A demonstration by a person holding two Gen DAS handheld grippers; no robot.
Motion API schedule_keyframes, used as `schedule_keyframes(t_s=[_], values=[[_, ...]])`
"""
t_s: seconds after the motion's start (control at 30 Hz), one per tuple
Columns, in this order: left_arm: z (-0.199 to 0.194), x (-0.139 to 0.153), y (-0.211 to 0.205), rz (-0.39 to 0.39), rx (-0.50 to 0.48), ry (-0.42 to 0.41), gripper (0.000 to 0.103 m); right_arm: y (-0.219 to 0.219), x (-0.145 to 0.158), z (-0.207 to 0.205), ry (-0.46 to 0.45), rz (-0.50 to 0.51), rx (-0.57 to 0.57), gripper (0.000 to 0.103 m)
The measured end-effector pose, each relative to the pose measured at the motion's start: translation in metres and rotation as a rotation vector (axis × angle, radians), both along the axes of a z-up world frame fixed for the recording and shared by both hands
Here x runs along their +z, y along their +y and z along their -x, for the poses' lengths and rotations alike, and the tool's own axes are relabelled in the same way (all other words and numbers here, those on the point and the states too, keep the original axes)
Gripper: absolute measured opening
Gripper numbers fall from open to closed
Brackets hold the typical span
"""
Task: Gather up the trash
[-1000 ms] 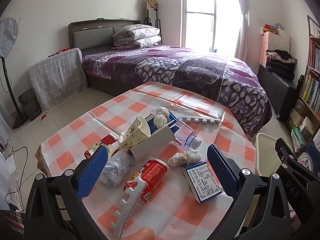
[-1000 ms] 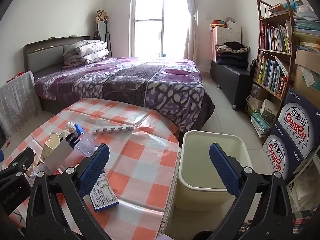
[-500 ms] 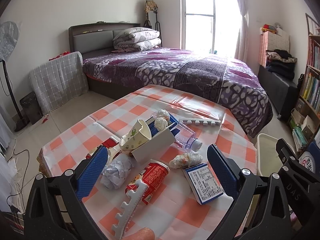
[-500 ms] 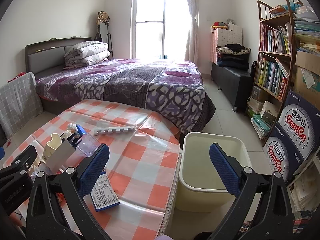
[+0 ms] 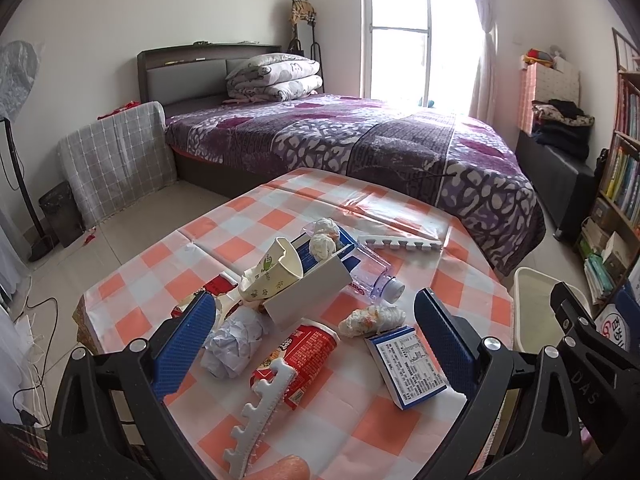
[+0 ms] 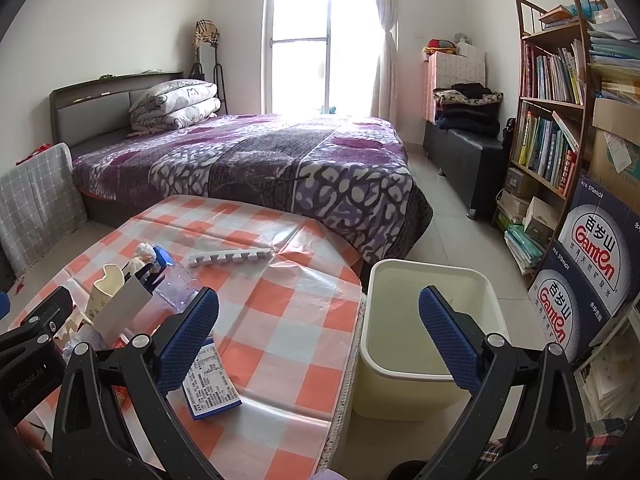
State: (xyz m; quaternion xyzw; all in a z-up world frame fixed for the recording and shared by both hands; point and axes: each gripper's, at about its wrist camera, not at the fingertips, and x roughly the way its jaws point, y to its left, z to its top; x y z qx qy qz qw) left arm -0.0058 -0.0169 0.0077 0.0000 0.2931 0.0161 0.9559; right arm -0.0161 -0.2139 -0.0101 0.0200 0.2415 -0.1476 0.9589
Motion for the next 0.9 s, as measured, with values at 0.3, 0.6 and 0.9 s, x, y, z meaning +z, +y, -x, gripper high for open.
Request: schedule_keyframes(t_s=[0.3, 0.6, 0.9], values=[[0.0002, -0.0014, 0.0006, 0.002, 0.0, 0.002, 0.097, 0.0002, -0.0021, -0.0005, 0.008, -0.004, 0.004, 0.096], [0.0009, -0.0051, 0.0007, 0.003, 0.001, 0.009, 0.097, 0.0005, -0.0026, -0.0009, 0.009, -0.005, 0.003, 0.096], [0.0007, -0.0051, 0.0013, 0.003, 0.001, 0.009, 0.097, 0.0004, -0.0026, -0.0014, 0.009, -0.005, 0.002, 0.096]])
